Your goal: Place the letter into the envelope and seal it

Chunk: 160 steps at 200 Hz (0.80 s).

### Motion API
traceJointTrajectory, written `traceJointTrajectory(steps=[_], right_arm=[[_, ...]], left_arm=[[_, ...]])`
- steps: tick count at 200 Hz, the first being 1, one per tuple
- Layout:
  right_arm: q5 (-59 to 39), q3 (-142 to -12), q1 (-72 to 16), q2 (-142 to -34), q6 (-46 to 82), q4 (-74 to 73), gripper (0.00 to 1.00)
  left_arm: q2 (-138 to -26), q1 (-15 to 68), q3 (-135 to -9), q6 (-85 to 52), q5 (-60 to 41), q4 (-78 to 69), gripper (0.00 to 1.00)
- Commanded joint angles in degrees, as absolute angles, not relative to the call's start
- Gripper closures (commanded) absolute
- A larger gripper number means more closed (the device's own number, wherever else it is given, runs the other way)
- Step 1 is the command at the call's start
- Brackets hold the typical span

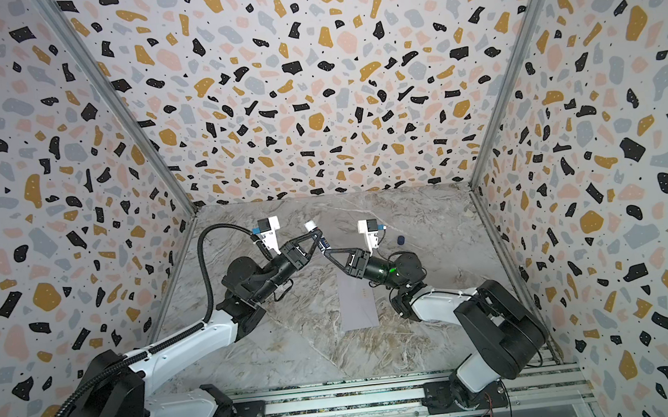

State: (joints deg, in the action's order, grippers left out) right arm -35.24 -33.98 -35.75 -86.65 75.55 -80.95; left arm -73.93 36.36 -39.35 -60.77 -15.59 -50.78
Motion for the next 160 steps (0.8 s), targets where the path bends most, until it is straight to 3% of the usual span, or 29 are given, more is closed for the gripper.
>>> traceJointTrajectory(steps=[1, 73, 119, 160], right_arm=[[-33.95, -35.99, -35.98, -83.54, 71.56, -78.13, 0.82], [-23.37, -43.40, -38.79, -73.40, 44.75, -41.55, 0.85], [-4.79, -51.28, -45.09, -69.98, 26.25, -21.87, 0.85], [14.71, -57.41, -53.51, -71.30, 11.61, -13.85, 0.86]], left_arm=[[-73.48, 37.13, -39.39, -57.23, -15.81, -50.46, 1.00], [-73.83, 38.23, -40.11, -54.04, -14.61, -47.07, 1.00], [-73.99, 38.98, -40.77, -52.36, -13.92, -45.02, 1.00], [-74.44, 39.50, -40.89, -52.21, -13.62, -44.65, 1.00]])
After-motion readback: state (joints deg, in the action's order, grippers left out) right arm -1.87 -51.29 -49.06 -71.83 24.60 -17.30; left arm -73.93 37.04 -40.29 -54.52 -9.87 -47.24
